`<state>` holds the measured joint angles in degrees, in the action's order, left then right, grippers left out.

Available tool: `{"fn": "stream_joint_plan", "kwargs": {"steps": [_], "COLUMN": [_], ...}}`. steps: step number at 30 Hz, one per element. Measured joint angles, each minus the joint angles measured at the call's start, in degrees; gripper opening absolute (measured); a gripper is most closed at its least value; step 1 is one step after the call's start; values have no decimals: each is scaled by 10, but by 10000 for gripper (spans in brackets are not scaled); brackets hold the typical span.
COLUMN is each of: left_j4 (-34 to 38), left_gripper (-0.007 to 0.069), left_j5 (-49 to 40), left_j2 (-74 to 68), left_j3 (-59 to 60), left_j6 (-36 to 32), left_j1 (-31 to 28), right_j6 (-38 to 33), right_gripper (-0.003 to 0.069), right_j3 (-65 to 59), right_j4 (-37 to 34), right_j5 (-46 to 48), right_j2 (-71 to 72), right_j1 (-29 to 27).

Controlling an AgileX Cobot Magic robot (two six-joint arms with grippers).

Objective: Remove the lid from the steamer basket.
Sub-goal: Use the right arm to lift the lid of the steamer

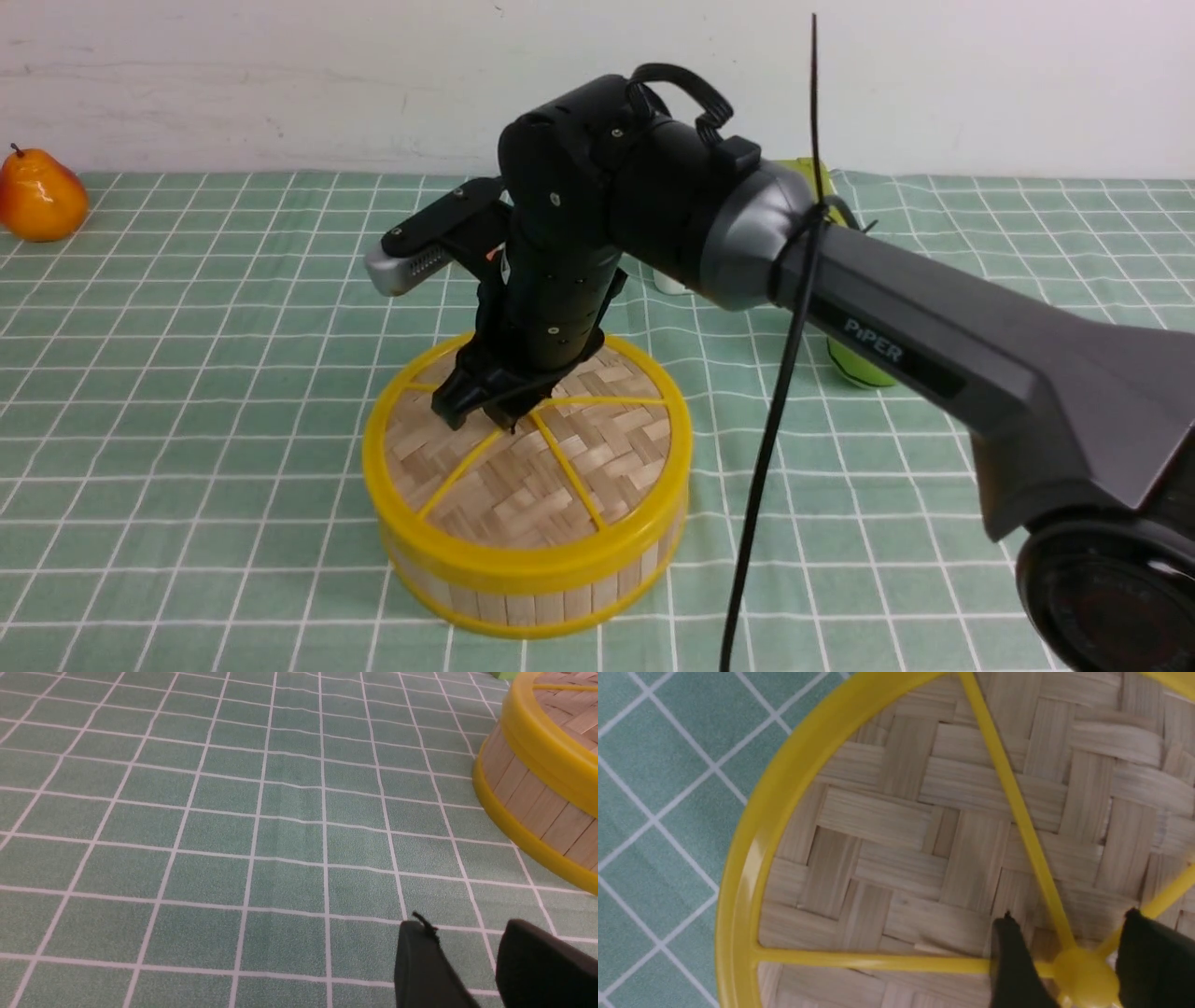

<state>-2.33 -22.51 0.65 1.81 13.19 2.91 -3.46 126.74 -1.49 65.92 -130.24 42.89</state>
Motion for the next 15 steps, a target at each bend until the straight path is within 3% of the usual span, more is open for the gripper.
{"fn": "stream_joint_plan", "kwargs": {"steps": [8,15], "left_j4": [0,0], "left_gripper": [239,239], "left_j5": [0,0], "left_j2": [0,0], "left_j3": [0,0], "left_j6": [0,0], "left_j1": [0,0], "right_j6": [0,0], "right_gripper": [79,79], "right_j3": [1,20], "right_j4": [4,5], "right_j5": [-11,10], "right_j2": [-1,0], "right_j1": [-1,-1]}}
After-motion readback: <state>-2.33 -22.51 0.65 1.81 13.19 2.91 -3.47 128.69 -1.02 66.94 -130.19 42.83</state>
